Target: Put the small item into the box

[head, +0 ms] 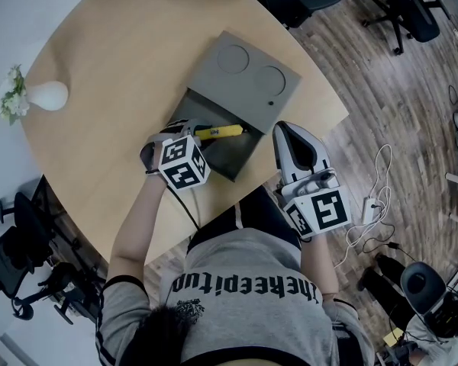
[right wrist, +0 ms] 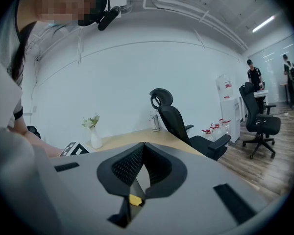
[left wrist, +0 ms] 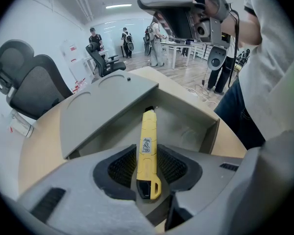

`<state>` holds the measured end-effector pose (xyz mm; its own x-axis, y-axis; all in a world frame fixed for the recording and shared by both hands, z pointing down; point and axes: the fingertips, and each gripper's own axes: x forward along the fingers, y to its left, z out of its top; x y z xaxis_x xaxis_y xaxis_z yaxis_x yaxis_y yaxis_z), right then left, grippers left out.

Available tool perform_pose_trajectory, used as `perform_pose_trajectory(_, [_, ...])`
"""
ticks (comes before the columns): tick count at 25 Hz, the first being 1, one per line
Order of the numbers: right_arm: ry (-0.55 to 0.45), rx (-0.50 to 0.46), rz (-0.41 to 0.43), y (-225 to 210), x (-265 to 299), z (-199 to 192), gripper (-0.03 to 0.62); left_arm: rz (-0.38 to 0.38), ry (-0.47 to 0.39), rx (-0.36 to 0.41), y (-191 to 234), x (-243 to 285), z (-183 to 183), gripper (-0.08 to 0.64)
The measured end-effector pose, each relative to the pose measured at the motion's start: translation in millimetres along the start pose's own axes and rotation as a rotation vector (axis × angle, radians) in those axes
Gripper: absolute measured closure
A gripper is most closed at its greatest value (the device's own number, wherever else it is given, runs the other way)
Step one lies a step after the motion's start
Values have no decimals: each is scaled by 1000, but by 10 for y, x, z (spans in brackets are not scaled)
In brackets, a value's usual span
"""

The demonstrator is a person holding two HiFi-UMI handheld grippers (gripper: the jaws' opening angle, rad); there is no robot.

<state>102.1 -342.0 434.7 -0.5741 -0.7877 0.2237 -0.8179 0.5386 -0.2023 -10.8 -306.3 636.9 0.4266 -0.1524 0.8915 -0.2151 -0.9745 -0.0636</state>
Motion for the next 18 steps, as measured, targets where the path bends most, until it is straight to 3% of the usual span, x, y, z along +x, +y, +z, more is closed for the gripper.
perform_pose_trajectory(4, [0,-3,9,82,7,-1,586,27,-101,-87,36,-138,72,435])
perform_pose_trajectory(10, [-2,-14,21,242,-6,-5,586,102,-263,-200,119,-385,196,530])
perform_pose_trajectory(18, [1,-42,32,479,-31,-7,586,198,-453,-296,169,-762,331,543])
